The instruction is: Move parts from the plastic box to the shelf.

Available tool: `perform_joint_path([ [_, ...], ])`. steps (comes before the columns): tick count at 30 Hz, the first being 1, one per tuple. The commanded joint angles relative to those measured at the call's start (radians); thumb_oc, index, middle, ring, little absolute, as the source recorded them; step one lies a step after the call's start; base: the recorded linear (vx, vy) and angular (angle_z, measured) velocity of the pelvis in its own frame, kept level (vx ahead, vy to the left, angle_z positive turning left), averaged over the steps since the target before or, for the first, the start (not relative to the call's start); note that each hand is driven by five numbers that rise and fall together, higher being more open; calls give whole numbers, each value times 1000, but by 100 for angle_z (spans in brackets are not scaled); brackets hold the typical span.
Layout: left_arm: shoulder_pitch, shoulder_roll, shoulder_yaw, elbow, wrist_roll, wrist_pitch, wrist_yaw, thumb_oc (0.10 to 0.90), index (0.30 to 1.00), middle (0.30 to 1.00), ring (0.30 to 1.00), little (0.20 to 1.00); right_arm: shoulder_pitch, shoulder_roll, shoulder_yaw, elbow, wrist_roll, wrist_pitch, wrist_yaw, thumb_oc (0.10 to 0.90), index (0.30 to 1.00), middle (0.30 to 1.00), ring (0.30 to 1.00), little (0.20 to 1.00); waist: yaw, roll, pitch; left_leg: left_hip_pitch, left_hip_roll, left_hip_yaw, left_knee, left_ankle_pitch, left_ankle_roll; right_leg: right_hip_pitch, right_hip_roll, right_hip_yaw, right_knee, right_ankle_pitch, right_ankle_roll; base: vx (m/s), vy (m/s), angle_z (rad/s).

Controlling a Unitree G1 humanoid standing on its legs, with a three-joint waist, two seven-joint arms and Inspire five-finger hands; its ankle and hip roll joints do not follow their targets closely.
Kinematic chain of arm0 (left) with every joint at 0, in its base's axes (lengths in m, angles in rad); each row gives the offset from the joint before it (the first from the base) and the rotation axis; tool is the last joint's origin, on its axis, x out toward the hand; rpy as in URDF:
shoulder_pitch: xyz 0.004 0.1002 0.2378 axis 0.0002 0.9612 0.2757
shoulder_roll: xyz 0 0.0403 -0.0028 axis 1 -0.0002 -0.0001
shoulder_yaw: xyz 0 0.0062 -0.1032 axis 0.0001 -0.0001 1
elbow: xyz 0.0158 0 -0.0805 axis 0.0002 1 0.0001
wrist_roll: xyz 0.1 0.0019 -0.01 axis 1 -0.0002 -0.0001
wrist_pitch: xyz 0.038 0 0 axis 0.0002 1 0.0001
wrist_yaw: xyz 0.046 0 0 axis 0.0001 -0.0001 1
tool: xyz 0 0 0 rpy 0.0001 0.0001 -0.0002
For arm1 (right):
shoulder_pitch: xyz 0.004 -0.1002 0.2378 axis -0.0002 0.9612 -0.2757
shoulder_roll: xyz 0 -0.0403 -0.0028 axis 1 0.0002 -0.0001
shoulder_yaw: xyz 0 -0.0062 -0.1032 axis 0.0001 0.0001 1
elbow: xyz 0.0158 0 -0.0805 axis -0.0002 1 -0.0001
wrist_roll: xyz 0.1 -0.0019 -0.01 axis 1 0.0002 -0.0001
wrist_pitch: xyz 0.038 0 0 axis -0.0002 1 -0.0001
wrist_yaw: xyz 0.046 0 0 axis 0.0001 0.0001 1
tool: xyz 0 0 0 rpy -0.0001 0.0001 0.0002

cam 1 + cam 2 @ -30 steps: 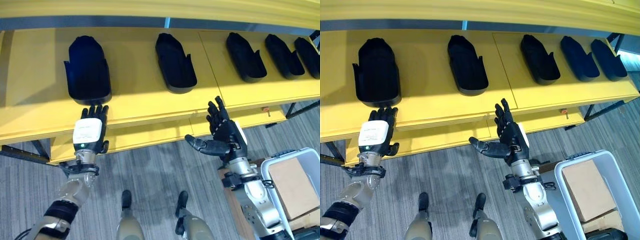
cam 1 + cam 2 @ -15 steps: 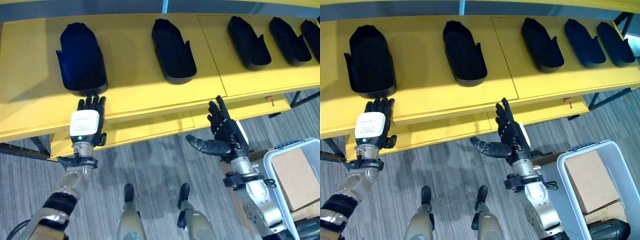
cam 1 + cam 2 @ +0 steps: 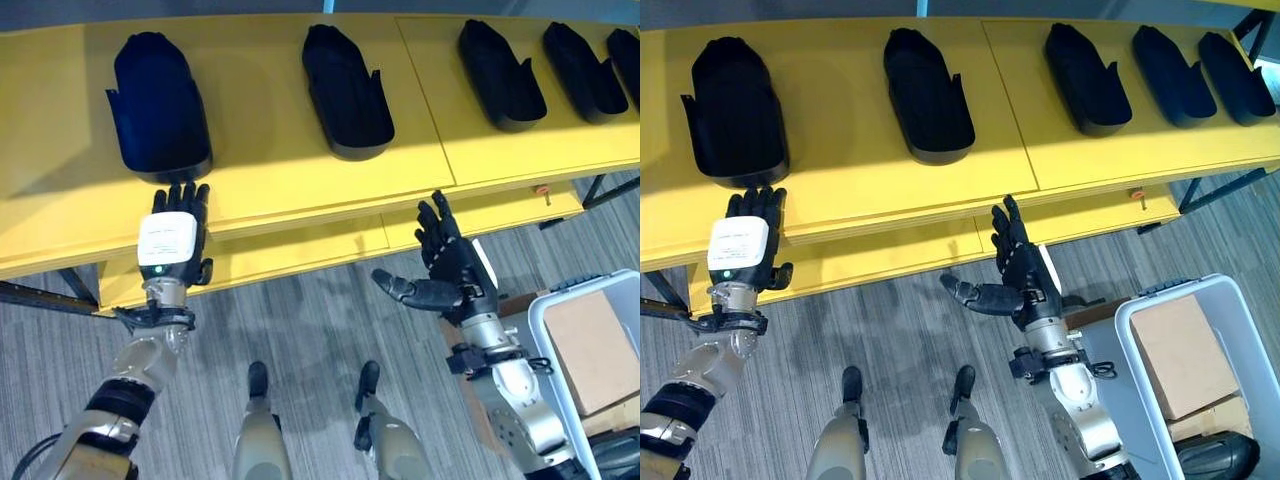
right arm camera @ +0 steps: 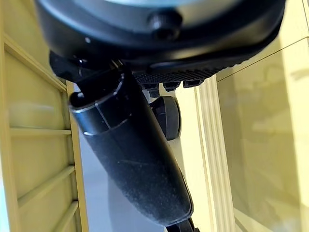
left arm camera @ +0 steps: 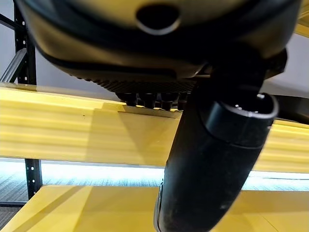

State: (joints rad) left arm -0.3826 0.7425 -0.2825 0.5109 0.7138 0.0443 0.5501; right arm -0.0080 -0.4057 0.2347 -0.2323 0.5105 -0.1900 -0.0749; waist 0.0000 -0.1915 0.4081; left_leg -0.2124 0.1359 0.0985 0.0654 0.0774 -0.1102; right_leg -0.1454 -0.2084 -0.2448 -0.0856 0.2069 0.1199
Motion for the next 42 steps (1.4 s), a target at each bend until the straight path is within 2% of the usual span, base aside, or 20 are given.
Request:
perform_joint_path([
  [1, -65, 34, -36, 61, -2, -25, -36, 900, 1000, 1000, 1000, 1000, -72, -39, -40, -177, -30, -127, -3, 900, 1000, 1000, 1000, 1000, -40, -13, -23, -31, -24, 49, 88, -83, 73, 4, -96, 23, 144, -98, 58, -3, 8, -4],
  [21, -68, 40, -22, 78, -27, -18, -37, 900, 1000, 1000, 1000, 1000, -87, -47, -30, -178, -28, -123, 1, 900, 1000, 1000, 1000, 1000, -35, -29, -7, -54, -28, 48, 119, -94, 78, -15, -99, 37, 158, -97, 55, 0, 1, 0],
  [27, -42, 17, -26, 52, -34, -31, -46, 900, 1000, 1000, 1000, 1000, -92, -45, -29, -177, -29, -121, -2, 900, 1000, 1000, 1000, 1000, -32, -22, -4, -49, -28, 46, 118, -95, 79, -16, -99, 39, 166, -101, 53, 0, 0, 0],
  [30, 17, -4, -6, -21, -54, -53, -57, 900, 1000, 1000, 1000, 1000, -98, -45, -37, -178, -33, -120, -8, 900, 1000, 1000, 1000, 1000, -26, -14, -3, -41, -29, 42, 109, -91, 78, -13, -97, 37, 168, -104, 51, 0, 0, 0],
  [33, 173, -37, 50, -180, -100, -116, -96, 900, 1000, 1000, 1000, 1000, -97, -39, -55, -179, -38, -114, -10, 900, 1000, 1000, 1000, 1000, -10, 11, -12, -23, -27, 37, 92, -85, 78, -2, -93, 34, 169, -112, 46, 12, -42, -3],
  [37, 378, -78, 98, -310, -229, -212, -177, 900, 1000, 1000, 1000, 1000, -71, -44, -101, -181, -40, -106, 3, 900, 1000, 1000, 1000, 1000, -2, 42, -53, 14, -18, 33, 48, -65, 74, 20, -81, 29, 162, -122, 45, 28, -70, -4],
  [41, 508, -110, 121, -429, -402, -268, -278, 900, 1000, 1000, 1000, 1000, -33, -53, -140, -185, -45, -100, 16, 900, 1000, 1000, 1000, 1000, -5, 75, -99, 57, -7, 33, -6, -35, 68, 46, -62, 20, 154, -136, 41, 36, -64, -1],
  [42, 515, -109, 125, -437, -406, -266, -283, 900, 1000, 1000, 1000, 1000, -30, -53, -138, -186, -45, -100, 16, 900, 1000, 1000, 1000, 1000, -6, 76, -101, 62, -6, 32, -12, -33, 67, 48, -60, 19, 153, -136, 41, 37, -52, -3],
])
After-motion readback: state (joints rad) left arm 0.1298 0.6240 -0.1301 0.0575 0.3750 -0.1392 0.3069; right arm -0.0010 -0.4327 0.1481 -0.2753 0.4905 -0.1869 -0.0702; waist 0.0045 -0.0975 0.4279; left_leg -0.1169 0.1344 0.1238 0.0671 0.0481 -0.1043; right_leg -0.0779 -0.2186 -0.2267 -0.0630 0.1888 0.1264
